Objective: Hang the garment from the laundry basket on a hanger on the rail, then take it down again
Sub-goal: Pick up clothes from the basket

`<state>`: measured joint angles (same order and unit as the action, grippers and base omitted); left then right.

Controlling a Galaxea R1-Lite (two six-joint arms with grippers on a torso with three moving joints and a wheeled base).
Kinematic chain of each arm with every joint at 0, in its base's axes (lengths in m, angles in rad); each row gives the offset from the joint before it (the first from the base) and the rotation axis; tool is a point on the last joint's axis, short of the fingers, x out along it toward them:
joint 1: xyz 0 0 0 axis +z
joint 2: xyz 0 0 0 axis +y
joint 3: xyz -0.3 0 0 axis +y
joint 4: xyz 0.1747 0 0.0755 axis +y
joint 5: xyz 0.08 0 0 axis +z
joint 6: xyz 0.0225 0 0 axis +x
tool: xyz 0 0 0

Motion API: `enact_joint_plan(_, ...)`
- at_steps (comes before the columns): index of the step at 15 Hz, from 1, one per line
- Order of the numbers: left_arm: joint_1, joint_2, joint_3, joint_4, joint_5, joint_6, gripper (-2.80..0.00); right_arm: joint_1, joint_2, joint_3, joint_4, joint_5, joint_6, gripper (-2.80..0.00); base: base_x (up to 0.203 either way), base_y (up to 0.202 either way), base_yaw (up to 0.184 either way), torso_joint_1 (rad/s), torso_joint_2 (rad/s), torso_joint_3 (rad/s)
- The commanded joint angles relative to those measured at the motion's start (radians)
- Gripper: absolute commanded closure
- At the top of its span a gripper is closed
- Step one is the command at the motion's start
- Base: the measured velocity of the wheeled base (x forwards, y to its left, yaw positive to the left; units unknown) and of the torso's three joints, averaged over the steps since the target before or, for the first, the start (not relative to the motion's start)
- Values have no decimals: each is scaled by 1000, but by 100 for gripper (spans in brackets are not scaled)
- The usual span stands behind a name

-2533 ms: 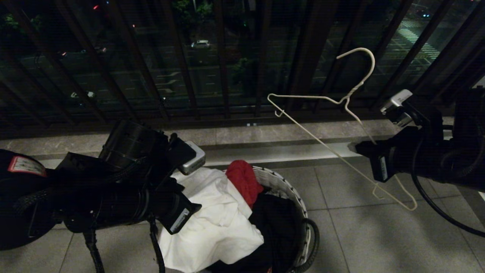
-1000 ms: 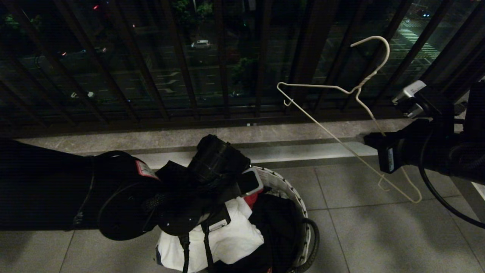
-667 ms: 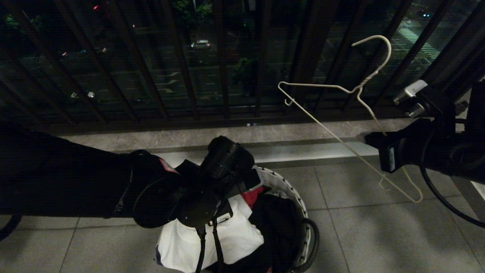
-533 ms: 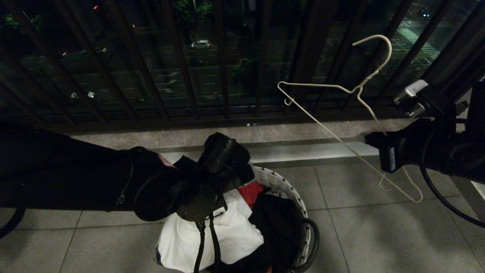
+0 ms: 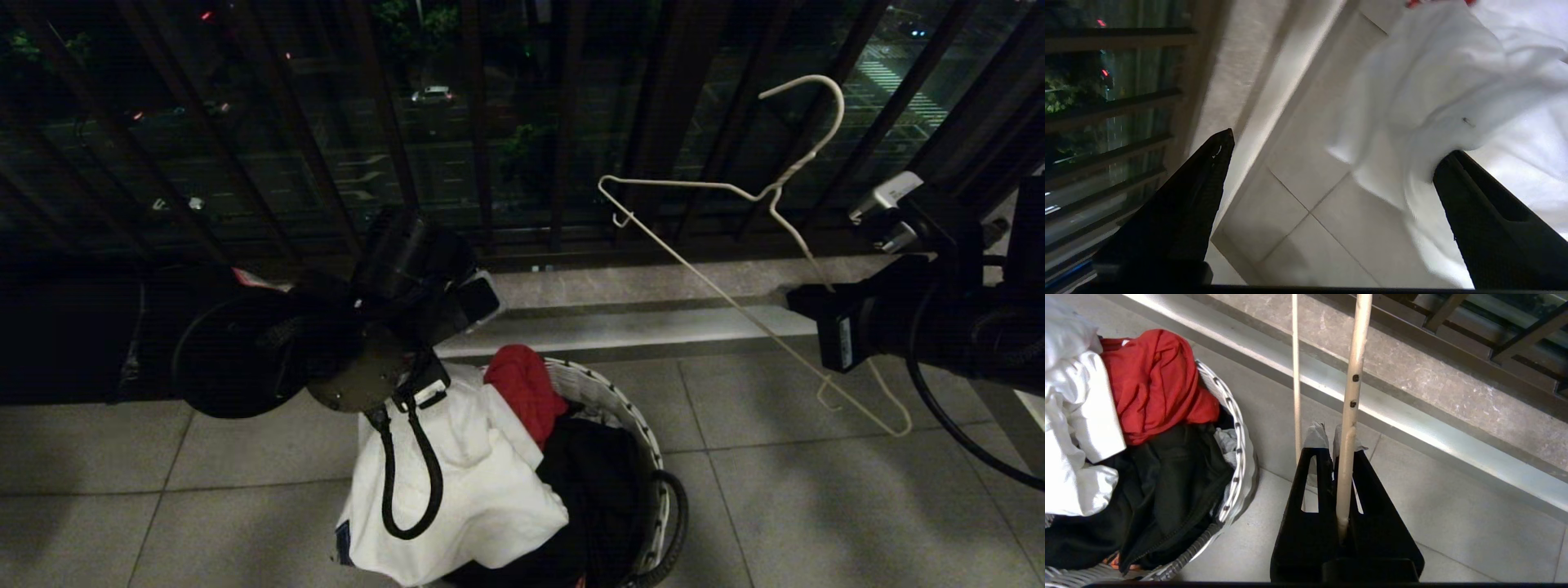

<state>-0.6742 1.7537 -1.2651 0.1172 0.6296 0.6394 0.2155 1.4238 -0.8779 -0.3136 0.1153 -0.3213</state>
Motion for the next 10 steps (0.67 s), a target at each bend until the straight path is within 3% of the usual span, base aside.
enact_joint_plan(1,1,-72,20,2,4,3,-280,1,1,0,-2,1,-2,0,0,0,0,0,0,0)
enact_joint_plan(8,0,-110,185,1,-19,-7,-280,1,1,0,-2,1,-2,0,0,0,0,0,0,0)
enact_joint_plan(10,0,-113,236,1,-121,-65,-280,1,1,0,-2,1,-2,0,0,0,0,0,0,0)
